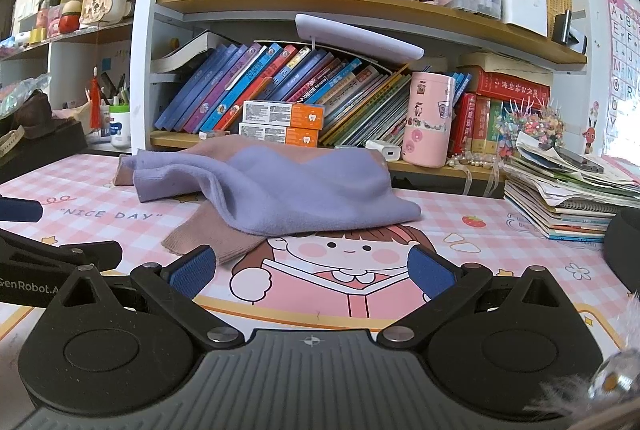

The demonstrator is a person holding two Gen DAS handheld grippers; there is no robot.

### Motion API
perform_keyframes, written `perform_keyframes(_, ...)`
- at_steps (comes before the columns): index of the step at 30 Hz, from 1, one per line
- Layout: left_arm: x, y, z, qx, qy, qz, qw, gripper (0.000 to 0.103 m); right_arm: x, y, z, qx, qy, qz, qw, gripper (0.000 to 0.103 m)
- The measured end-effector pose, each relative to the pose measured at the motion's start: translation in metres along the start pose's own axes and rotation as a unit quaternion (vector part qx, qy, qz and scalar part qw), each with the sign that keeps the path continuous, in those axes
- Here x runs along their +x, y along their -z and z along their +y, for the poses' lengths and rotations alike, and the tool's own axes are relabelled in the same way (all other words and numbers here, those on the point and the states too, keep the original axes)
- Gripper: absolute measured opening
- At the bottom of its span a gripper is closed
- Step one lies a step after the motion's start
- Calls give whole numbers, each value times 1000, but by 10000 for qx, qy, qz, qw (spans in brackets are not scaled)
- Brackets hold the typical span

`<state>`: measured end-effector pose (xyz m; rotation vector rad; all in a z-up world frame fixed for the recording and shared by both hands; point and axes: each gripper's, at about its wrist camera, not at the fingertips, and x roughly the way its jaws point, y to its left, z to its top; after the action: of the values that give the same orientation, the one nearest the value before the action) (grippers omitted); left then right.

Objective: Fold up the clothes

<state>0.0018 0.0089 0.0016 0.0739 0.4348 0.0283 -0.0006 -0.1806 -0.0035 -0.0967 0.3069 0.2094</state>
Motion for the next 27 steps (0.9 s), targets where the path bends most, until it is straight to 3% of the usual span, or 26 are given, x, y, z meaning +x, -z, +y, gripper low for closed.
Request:
perform_keyframes(17, -3, 0, 1, -31, -173, -82, 9998, 103, -1, 0, 3, -77, -19, -16, 10000, 103)
perform_keyframes(23, -7, 1, -4, 99, -266, -201, 9994, 103, 5, -1, 8, -239, -270, 157, 9992, 103)
perform_keyframes(27, -4, 1, 2, -97, -81, 23, 9999, 103, 9, 0, 13, -362, -390, 295, 9981, 103)
